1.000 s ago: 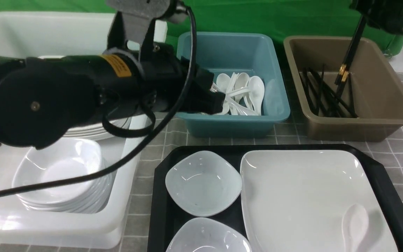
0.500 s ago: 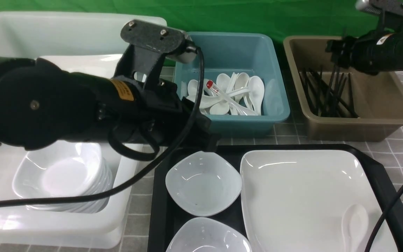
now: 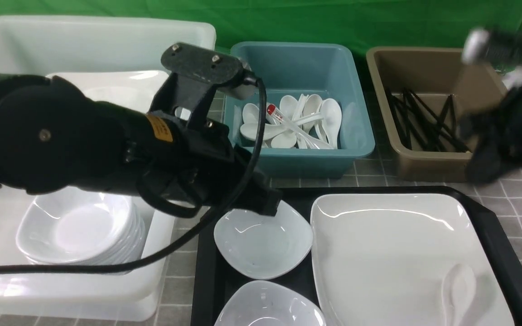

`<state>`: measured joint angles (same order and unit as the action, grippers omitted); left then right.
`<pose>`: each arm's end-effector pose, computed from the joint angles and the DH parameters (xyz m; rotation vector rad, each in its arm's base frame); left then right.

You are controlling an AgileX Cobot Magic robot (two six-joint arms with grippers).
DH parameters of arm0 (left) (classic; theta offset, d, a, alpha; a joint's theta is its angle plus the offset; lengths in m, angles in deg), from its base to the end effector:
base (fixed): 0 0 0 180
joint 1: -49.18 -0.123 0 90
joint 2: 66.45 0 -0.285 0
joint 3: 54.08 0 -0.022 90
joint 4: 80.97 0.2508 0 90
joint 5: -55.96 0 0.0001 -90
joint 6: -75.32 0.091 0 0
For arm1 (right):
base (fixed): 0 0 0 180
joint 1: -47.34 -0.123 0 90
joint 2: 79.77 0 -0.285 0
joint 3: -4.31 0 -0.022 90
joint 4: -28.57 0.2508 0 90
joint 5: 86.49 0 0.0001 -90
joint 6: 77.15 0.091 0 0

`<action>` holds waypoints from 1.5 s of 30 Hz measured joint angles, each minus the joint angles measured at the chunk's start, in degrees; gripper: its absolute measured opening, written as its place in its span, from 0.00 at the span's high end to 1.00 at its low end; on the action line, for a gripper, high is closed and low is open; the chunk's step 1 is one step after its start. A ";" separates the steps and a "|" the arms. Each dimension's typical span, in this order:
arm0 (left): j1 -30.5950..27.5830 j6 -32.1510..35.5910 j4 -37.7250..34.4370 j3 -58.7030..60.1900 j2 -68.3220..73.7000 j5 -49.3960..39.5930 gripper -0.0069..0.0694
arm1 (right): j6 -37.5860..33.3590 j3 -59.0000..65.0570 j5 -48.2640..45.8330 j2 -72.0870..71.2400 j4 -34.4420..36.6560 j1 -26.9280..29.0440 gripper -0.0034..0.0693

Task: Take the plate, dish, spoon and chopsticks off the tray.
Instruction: Use the right arm to grab a soup spoon from the plate, then use the right arm to put the soup spoon into the small storage box in the middle

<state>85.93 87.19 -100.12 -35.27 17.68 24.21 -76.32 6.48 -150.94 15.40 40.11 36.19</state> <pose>0.2193 -0.1834 0.3103 0.7448 2.2603 -0.5563 0.2968 0.0753 0.3118 -0.1727 2.8238 0.3233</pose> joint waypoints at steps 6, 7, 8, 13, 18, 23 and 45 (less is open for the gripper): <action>0.00 0.59 0.00 0.00 0.00 -3.98 0.91 | 10.83 21.11 9.24 -3.37 -5.84 -7.68 0.39; 0.00 0.73 0.00 0.00 0.00 -4.03 0.91 | 11.15 22.22 9.76 -3.37 -5.99 -7.87 0.38; 0.00 2.45 0.00 0.00 0.00 -4.34 0.91 | 13.14 26.70 14.73 -3.37 -6.56 -9.19 0.24; 0.00 5.85 0.00 0.00 0.00 -5.87 0.91 | 16.43 32.44 25.17 -1.93 -6.62 -10.18 0.17; 0.00 6.19 -0.44 0.00 0.00 -6.12 0.91 | 16.76 32.56 28.15 1.38 -6.80 -10.18 0.38; 0.00 6.22 -0.83 0.00 0.00 -6.45 0.91 | 15.20 32.42 29.10 1.83 -6.67 -10.18 0.73; 0.00 4.71 0.02 0.00 0.00 37.94 0.91 | 7.12 -11.53 51.67 14.62 -3.15 -10.18 0.69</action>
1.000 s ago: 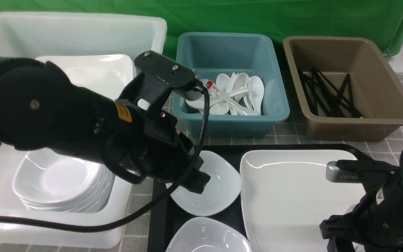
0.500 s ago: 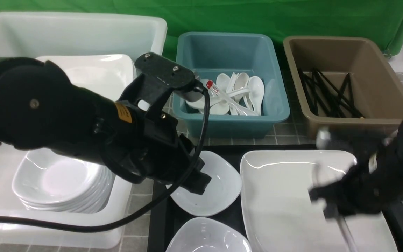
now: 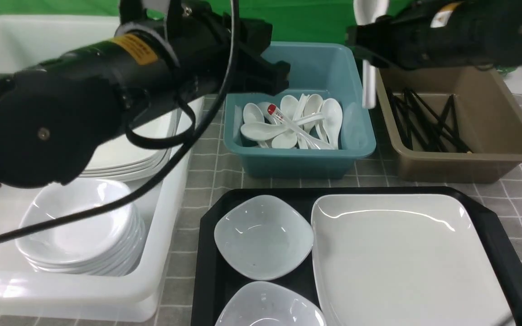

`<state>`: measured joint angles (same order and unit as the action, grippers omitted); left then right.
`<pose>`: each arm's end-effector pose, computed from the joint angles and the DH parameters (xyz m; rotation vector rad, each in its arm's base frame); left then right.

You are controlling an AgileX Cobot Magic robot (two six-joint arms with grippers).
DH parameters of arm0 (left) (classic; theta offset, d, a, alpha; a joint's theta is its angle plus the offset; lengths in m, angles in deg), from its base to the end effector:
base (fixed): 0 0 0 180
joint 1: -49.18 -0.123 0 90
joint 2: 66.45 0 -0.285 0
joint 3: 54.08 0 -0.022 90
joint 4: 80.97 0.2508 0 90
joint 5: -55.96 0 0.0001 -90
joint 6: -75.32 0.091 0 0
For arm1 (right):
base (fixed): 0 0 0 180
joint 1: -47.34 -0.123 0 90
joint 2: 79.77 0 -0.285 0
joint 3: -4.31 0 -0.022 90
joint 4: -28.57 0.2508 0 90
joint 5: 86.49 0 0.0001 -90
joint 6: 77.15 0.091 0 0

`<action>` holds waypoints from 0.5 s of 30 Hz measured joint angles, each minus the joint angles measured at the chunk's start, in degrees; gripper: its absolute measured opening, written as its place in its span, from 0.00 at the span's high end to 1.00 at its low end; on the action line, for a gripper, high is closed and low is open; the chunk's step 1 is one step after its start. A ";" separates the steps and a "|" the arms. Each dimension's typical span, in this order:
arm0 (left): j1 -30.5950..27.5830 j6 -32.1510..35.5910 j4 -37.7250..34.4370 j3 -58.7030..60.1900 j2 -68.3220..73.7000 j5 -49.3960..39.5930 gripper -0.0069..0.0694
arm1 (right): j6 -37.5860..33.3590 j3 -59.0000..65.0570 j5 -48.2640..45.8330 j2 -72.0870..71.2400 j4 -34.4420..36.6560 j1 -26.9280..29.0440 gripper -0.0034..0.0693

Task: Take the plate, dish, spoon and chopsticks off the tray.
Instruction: Use the right arm to put the soup spoon into the small storage box in the middle, then use the left arm to grab a small plate from the dinner plate

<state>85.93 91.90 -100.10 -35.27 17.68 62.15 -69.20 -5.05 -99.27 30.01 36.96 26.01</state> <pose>0.2507 -0.1832 0.3605 0.4809 1.6490 -0.4803 0.4002 0.1594 0.3317 -0.1121 1.9986 0.4555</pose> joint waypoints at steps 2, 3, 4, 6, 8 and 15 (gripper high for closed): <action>0.00 0.00 0.47 0.00 0.00 -0.63 0.91 | 0.31 -3.22 0.00 4.21 0.06 0.00 0.61; 0.00 0.00 0.61 0.00 0.00 -1.59 0.91 | 0.83 -5.17 -0.06 6.03 0.11 0.00 0.52; 0.00 0.00 0.66 0.00 0.00 -2.58 0.91 | 1.28 -6.04 -0.32 7.27 0.11 0.00 0.46; 0.00 0.00 0.78 0.00 0.00 -6.19 0.91 | 1.59 -8.64 -3.52 9.47 0.11 0.00 0.33; 0.00 0.00 1.14 0.00 0.00 -11.61 0.91 | 1.12 -10.10 -8.83 10.00 0.11 0.00 0.26; 0.00 -6.00 4.25 0.00 0.14 -36.83 0.91 | -9.76 -14.01 -36.88 6.53 0.07 0.00 0.55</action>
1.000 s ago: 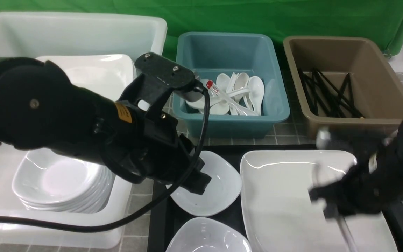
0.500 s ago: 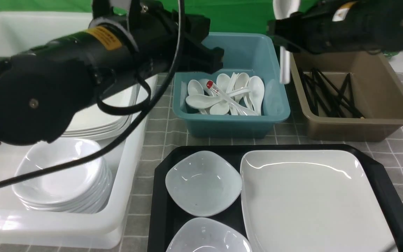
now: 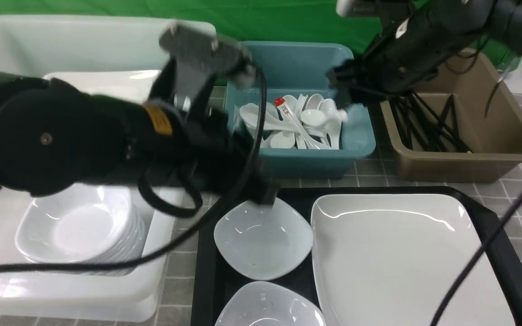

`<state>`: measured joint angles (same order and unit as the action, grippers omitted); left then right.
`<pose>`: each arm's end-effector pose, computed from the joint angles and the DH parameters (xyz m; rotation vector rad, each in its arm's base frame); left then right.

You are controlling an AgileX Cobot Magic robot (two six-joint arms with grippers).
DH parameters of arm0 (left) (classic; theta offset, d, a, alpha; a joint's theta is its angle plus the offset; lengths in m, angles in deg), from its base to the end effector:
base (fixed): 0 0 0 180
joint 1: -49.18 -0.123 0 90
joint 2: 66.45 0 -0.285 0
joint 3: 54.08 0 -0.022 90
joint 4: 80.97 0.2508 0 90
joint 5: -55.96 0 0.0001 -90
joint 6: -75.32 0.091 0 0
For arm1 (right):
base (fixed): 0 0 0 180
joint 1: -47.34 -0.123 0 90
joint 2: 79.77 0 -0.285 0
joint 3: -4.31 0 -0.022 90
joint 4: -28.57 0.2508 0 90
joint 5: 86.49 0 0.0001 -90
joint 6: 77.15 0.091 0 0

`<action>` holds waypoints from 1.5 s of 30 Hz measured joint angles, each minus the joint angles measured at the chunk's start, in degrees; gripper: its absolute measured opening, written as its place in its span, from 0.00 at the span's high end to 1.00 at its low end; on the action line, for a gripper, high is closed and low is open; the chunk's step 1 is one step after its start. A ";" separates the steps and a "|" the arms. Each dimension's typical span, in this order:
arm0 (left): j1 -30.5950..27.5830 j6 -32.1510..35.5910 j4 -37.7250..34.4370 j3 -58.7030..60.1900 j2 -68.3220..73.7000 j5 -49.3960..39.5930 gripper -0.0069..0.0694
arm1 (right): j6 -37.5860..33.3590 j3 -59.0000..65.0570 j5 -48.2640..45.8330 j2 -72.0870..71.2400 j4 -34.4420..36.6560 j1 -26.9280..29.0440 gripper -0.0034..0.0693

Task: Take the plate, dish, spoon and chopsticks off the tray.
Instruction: Use the left arm to grab a small plate from the dinner plate

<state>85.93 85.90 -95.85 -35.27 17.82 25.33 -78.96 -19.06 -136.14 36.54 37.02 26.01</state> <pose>0.2227 -0.1812 0.3098 0.7642 2.2363 -0.4907 0.3998 0.1671 0.3160 -0.4315 2.4665 0.3225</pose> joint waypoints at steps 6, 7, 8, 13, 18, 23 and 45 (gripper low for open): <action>0.00 -4.04 0.61 0.00 4.20 -21.45 0.91 | -6.02 4.11 -16.98 -11.24 0.95 -1.74 0.91; 0.00 -4.05 0.41 0.00 4.41 -21.77 0.91 | -6.24 4.91 -16.90 -11.68 1.03 -1.91 0.91; 0.00 -4.05 0.10 0.00 5.22 -22.81 0.91 | -6.54 6.25 -16.82 -13.60 1.37 -2.20 0.91; 0.18 -1.68 -1.07 -0.08 10.58 -24.39 0.88 | -7.29 21.95 -9.81 -28.39 3.55 -5.08 0.92; 2.19 -0.49 3.09 -1.11 12.79 -22.63 0.76 | -7.29 34.14 -3.65 -38.92 5.82 -5.72 0.92; 5.34 -2.80 5.95 -1.16 16.77 -18.57 0.54 | -7.29 44.25 0.29 -47.71 6.34 -5.72 0.92; 6.27 -8.72 10.43 -4.62 27.66 -14.37 0.35 | -7.29 48.27 3.53 -52.57 6.63 -5.72 0.92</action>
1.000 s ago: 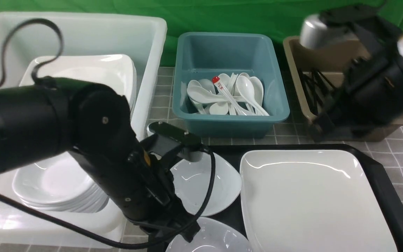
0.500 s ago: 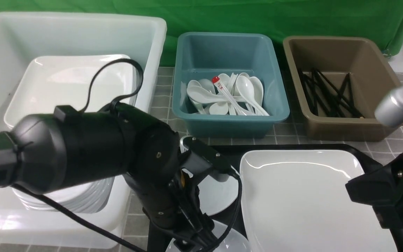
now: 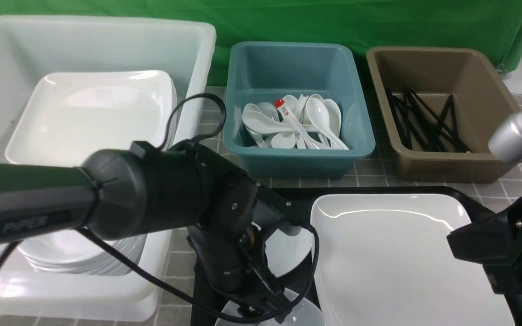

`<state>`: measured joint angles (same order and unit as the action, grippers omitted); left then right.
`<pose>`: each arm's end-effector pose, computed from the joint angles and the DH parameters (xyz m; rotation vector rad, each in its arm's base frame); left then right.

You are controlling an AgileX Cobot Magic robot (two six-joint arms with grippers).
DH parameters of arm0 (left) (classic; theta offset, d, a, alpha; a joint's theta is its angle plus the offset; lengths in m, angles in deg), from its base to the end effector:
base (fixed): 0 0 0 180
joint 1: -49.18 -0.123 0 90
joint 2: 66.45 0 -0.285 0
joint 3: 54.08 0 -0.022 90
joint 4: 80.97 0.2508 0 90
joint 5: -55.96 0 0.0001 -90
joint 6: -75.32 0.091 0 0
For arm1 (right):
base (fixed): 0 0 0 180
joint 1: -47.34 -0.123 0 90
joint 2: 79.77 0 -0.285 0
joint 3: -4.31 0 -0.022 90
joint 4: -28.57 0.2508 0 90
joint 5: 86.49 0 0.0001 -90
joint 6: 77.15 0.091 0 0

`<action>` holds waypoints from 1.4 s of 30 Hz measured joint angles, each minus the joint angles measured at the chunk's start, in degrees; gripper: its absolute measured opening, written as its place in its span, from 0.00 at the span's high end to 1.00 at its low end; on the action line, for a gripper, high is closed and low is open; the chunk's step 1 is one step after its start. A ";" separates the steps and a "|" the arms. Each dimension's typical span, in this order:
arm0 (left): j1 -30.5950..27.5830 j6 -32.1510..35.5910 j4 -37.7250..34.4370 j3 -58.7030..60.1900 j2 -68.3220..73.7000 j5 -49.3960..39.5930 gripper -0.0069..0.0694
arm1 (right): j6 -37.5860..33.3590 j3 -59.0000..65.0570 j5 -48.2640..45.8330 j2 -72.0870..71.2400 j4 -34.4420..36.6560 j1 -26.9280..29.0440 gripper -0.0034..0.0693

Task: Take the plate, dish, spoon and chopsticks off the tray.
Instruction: Use the left arm to grab a small plate from the dinner plate, then use the left arm to put the small plate into the large storage box on the left

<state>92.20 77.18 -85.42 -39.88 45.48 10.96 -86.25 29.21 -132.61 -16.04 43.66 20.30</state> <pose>0.2423 -0.2329 0.1675 1.0792 2.8131 -0.1656 0.1602 0.1009 0.3447 -0.6157 2.2832 0.4654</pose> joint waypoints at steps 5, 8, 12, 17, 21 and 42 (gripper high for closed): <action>0.00 -0.13 -1.51 -0.12 1.25 -0.26 0.53 | 0.02 0.00 0.18 0.00 0.05 0.00 0.92; 0.00 -0.21 -2.16 -0.78 0.83 -2.49 0.64 | -0.19 0.00 0.18 0.00 0.05 0.00 0.92; 0.00 -1.10 -2.06 -2.50 -0.27 -5.94 0.70 | -0.78 0.00 0.29 0.00 0.05 0.00 0.92; 0.00 -2.56 -0.78 -6.70 -5.97 -11.06 0.87 | -0.83 0.00 0.36 0.00 0.05 0.00 0.92; 0.00 -3.18 -1.09 -10.39 -12.82 -13.83 0.87 | -0.83 0.00 0.83 0.00 0.05 0.00 0.92; -59.11 23.60 -19.41 0.84 -35.47 -15.10 0.87 | -26.09 -11.95 10.35 12.06 32.79 -14.76 0.92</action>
<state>33.09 100.77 -104.84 -39.05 10.01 -4.14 -112.34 17.26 -122.26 -3.97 76.45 5.54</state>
